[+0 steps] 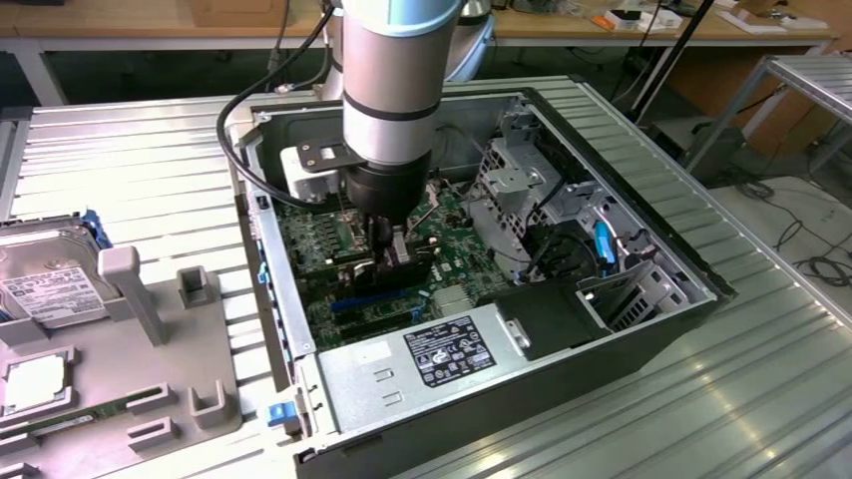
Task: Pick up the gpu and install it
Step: 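Insert the gpu into the slot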
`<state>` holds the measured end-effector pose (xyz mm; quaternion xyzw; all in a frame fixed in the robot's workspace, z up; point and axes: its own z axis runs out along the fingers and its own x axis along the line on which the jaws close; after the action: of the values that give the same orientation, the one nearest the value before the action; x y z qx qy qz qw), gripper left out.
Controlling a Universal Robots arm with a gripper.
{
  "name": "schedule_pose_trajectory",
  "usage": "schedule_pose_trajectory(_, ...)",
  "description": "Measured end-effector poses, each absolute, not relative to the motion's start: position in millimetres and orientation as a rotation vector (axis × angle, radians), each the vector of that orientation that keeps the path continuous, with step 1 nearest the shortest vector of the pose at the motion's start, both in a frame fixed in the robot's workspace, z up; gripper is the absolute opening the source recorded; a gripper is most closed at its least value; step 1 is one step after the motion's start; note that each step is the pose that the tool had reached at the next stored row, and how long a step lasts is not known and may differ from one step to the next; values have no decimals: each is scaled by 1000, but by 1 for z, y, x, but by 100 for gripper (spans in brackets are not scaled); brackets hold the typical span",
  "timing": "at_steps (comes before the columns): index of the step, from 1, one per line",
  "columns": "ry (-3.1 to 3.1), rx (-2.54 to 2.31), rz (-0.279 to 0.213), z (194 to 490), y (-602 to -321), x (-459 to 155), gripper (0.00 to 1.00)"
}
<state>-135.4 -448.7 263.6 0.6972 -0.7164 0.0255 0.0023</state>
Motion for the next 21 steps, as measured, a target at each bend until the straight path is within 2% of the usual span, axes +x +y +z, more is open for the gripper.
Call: schedule_pose_trajectory(21, -2240, 2196, 81, 261, -447, -135, 27)
